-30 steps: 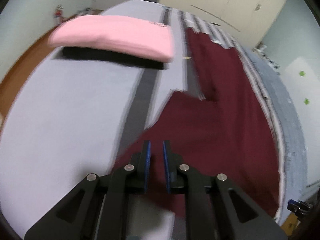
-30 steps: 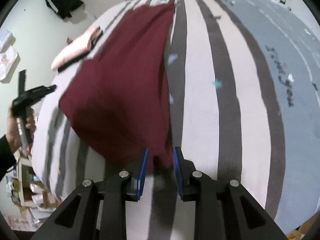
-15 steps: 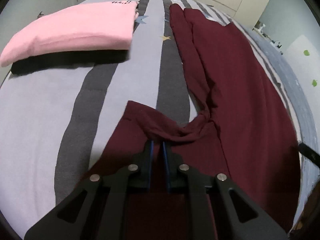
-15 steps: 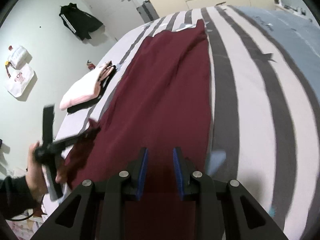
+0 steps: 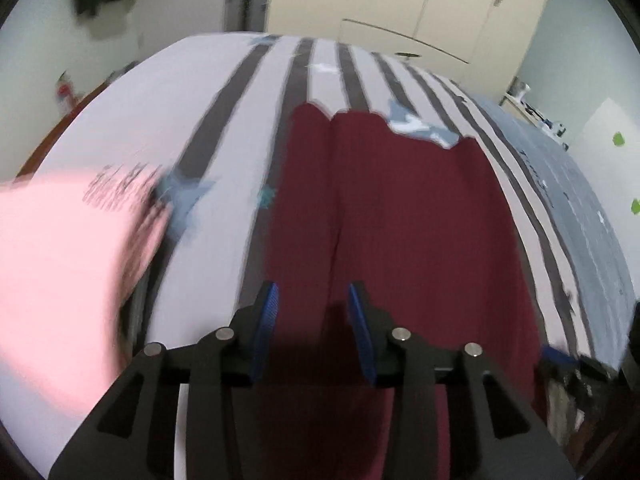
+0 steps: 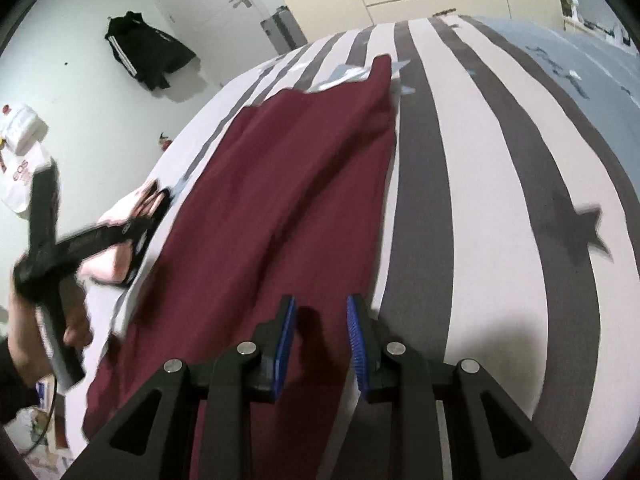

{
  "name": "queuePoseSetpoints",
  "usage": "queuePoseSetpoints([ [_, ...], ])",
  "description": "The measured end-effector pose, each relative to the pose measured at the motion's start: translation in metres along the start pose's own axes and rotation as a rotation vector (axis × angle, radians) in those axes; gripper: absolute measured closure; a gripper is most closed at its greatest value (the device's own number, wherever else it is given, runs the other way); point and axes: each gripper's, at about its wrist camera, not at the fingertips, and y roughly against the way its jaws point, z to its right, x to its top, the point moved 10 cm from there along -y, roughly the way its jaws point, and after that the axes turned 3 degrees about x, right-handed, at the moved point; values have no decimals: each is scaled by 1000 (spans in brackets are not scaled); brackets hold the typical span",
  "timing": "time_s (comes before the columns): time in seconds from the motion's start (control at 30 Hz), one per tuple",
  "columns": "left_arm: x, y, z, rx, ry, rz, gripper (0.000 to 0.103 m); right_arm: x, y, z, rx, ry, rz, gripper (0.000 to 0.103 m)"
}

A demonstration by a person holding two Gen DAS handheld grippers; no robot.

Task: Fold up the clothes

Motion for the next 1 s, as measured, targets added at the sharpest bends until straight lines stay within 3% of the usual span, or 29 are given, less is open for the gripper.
queuePoseSetpoints([
  [0.13,57,-55,18,17,-81,11,69,24,-14,16,-36,-13,33,78],
  [0.27,95,-91,22,37,-92,6,67,35,-28,23,-57,-38,47,76],
  [0.33,106,-108,24,32,-89,-12,63,39,-32,25,-62,-46,51,74],
  [0.6,111,-133,49,2,-178,-52,63,46,-41,27,-77,-64,51,68],
  [0.73,113,-144,45,-11,-172,-87,98,45,-42,26,-78,-58,46,68],
  [0.83,110,-137,47,-11,-163,-76,100,46,-44,27,-79,-49,41,68],
  [1.0,135,-115,28,-9,-157,-29,100,45,-45,28,-89,-46,38,68],
])
